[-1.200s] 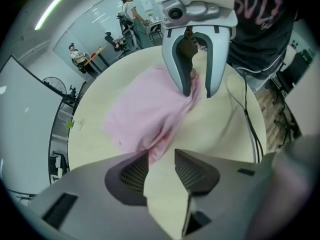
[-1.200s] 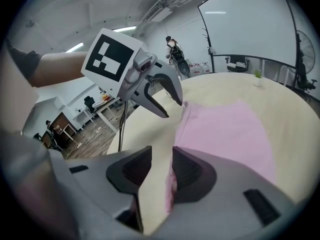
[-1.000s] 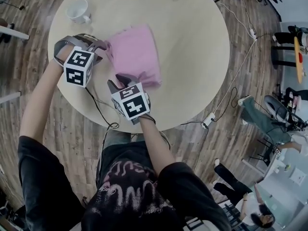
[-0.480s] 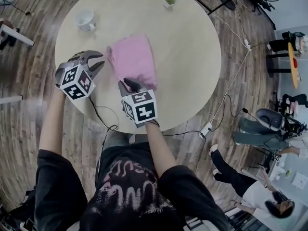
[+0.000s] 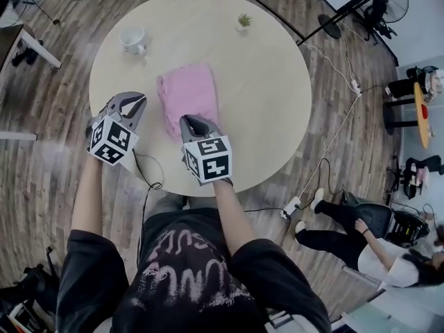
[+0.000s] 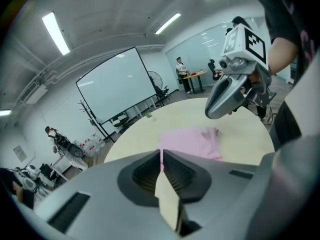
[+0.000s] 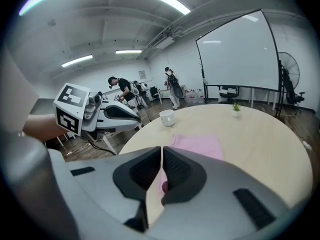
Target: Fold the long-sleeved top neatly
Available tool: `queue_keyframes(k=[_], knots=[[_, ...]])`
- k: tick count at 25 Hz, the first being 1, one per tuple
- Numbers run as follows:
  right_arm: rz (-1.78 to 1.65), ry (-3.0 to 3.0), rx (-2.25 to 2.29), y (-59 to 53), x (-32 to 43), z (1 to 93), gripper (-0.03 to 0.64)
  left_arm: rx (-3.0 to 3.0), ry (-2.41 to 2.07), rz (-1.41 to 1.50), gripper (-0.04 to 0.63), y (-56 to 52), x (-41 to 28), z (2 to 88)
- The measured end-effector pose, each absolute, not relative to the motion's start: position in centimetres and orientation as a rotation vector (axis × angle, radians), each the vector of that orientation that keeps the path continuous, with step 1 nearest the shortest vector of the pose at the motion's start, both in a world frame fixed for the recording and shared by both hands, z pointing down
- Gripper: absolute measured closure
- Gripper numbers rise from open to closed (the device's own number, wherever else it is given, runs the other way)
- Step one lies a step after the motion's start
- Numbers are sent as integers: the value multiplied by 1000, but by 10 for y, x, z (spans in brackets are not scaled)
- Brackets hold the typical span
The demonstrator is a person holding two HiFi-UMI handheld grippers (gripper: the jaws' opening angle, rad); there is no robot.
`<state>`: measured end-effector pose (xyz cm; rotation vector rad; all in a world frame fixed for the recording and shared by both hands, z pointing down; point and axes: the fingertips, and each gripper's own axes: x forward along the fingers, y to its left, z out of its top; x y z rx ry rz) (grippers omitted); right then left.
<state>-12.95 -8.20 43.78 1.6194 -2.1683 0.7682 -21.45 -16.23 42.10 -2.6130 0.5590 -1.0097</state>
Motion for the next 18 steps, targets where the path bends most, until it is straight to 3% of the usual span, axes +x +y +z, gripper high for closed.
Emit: queue_keyframes(k=[18], knots=[[546,-2270,1733,-41,-57,374,611,-2668,1080,-716,583,-109,-220,339]])
